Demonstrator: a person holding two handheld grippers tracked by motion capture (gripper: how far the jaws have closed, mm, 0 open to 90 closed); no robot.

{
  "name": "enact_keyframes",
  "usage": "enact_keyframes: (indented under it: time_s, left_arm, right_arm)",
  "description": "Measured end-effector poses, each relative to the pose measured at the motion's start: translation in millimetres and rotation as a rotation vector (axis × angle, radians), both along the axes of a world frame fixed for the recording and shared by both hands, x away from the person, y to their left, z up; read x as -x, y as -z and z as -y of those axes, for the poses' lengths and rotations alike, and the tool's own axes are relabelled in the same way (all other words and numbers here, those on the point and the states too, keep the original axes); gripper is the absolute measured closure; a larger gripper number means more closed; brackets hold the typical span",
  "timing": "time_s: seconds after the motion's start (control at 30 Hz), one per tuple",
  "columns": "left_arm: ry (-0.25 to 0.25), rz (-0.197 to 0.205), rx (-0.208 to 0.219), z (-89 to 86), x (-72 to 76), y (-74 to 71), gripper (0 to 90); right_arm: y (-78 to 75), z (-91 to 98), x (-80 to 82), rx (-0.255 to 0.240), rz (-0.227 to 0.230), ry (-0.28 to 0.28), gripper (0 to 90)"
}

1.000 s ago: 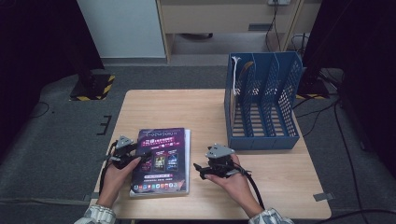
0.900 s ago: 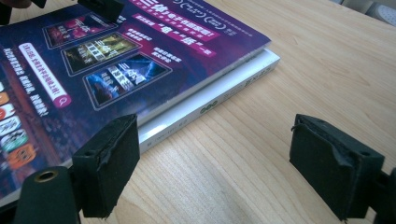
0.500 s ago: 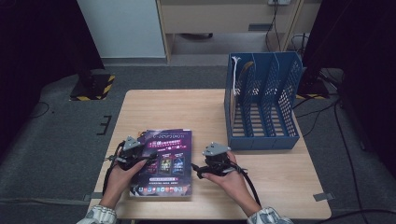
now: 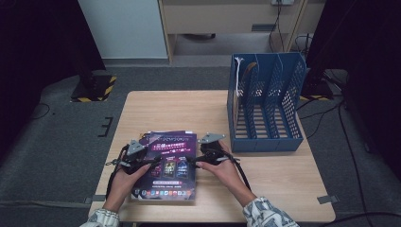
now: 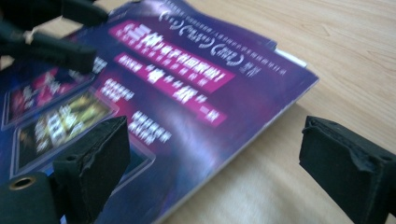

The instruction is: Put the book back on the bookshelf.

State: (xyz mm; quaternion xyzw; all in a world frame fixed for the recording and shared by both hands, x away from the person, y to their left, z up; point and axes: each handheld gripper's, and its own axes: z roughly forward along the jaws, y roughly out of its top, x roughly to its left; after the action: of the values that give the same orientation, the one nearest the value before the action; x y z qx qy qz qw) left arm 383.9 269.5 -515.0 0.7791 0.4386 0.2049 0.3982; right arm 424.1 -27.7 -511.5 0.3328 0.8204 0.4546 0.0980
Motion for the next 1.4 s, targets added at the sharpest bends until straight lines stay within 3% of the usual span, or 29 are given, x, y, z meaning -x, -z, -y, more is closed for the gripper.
enact_keyframes:
  time_s: [0.17, 0.3, 0.6, 0.77, 0.93, 1.0, 1.07, 1.4]
  left_arm:
    - [-0.002, 0.013, -0.018, 2.5, 1.2, -0.5, 26.3]
    - [-0.015, 0.013, -0.004, 2.8, 2.3, 0.6, 26.3]
    - [-0.012, 0.022, -0.016, 3.6, 3.6, 0.6, 26.4]
    - [-0.014, 0.015, -0.003, 2.8, 3.1, 1.1, 26.4]
    - [-0.012, 0.019, -0.004, 2.5, 3.2, 1.4, 26.4]
    - [-0.012, 0.018, -0.003, 2.3, 3.2, 1.5, 26.4]
    - [-0.012, 0.018, 0.003, 2.0, 3.1, 1.9, 26.4]
    - [-0.014, 0.012, 0.013, 1.3, 2.6, 2.3, 26.2]
  right_arm:
    - [5.1, 1.3, -13.6, -0.034, -0.037, 0.022, 11.2]
    - [14.6, -0.3, -23.7, -0.045, -0.089, 0.035, 12.3]
    - [18.9, -1.6, -28.3, -0.056, -0.126, 0.025, 11.1]
    - [23.1, -3.9, -29.1, -0.1, -0.192, 0.01, 10.6]
    - [25.8, -5.7, -28.5, -0.116, -0.173, -0.02, 10.6]
    - [27.4, -4.8, -29.1, -0.131, -0.18, -0.021, 10.8]
    - [29.2, -4.3, -29.5, -0.154, -0.218, -0.021, 11.1]
    - [29.4, -10.8, -24.7, -0.149, -0.223, -0.055, 12.3]
